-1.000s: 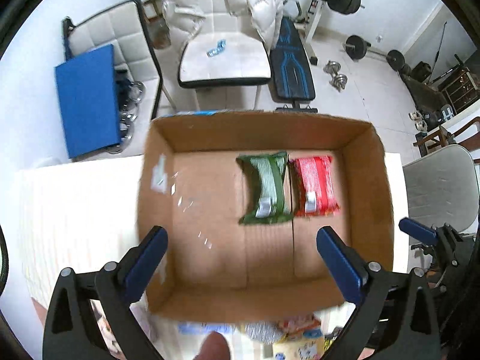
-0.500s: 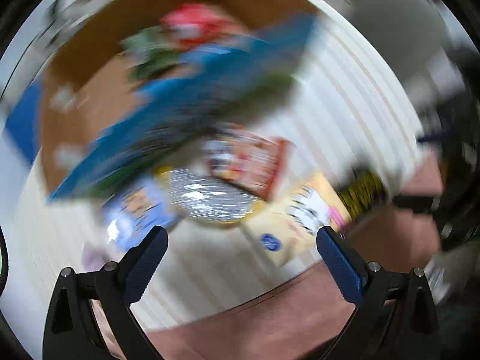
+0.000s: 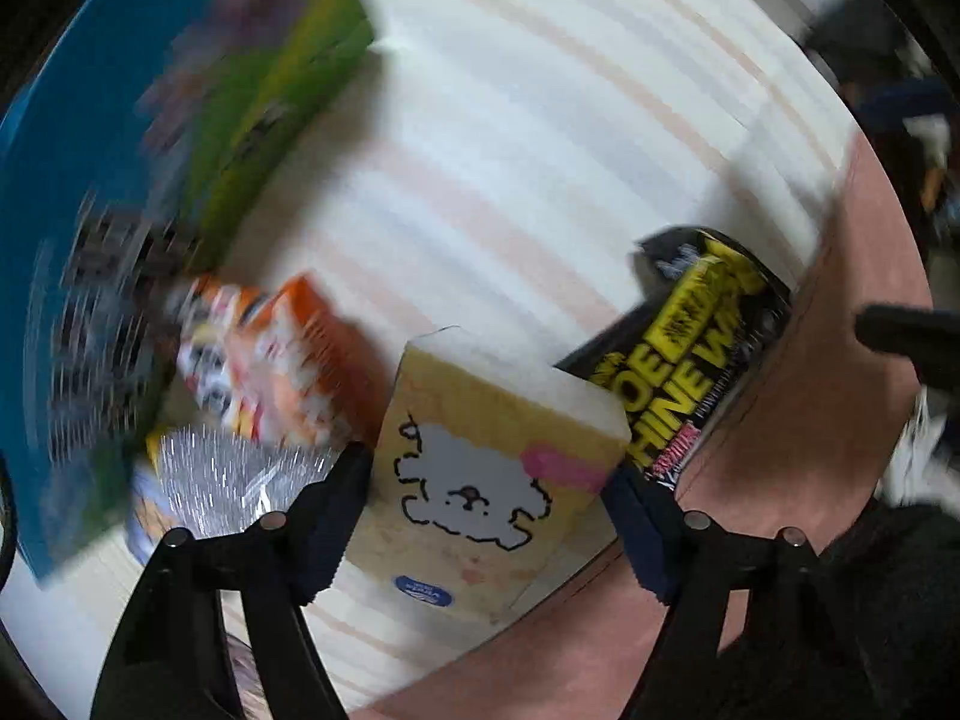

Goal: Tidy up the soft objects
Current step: 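Grasp the yellow tissue pack with the left tool while the right tool grasps the black wipes pack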

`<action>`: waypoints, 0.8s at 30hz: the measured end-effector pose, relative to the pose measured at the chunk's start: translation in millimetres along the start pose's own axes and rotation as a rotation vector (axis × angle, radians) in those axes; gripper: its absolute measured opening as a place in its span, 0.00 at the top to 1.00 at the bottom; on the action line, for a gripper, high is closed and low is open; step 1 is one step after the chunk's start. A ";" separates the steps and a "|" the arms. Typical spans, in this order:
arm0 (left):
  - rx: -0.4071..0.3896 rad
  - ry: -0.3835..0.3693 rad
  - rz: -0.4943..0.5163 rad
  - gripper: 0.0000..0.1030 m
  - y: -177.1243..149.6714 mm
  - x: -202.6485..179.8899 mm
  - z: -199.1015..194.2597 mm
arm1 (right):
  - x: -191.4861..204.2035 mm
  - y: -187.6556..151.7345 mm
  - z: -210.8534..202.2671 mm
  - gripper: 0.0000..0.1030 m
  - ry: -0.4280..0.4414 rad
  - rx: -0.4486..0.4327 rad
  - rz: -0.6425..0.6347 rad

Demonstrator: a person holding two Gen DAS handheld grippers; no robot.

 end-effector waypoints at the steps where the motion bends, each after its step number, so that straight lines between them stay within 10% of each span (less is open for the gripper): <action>1: 0.009 -0.021 -0.072 0.32 -5.0 5.9 0.6 | 3.0 1.1 -1.4 0.00 -0.012 -0.003 -0.026; 7: 0.169 -0.197 -0.551 0.40 -71.0 36.6 17.4 | 36.4 7.5 6.9 0.00 -0.091 0.012 -0.262; 16: 0.180 -0.271 -0.798 0.40 -117.2 38.8 43.2 | 94.5 10.7 71.1 0.02 -0.278 0.160 -0.754; 20: 0.174 -0.298 -0.838 0.40 -122.3 39.9 49.4 | 89.3 11.4 74.2 0.22 -0.205 0.200 -0.665; 24: 0.162 -0.318 -0.858 0.40 -137.5 40.5 58.7 | 51.1 13.3 64.8 0.39 -0.038 0.232 -0.212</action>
Point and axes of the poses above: each gripper's, at about its wrist camera, not at the fingertips, and z roughly the way its jaws point, x to its left, y to its top, the point moved 6 cm from there along z, roughly the way its jaws point, and after that the axes turned 5 degrees about y, right-handed, at the moved point
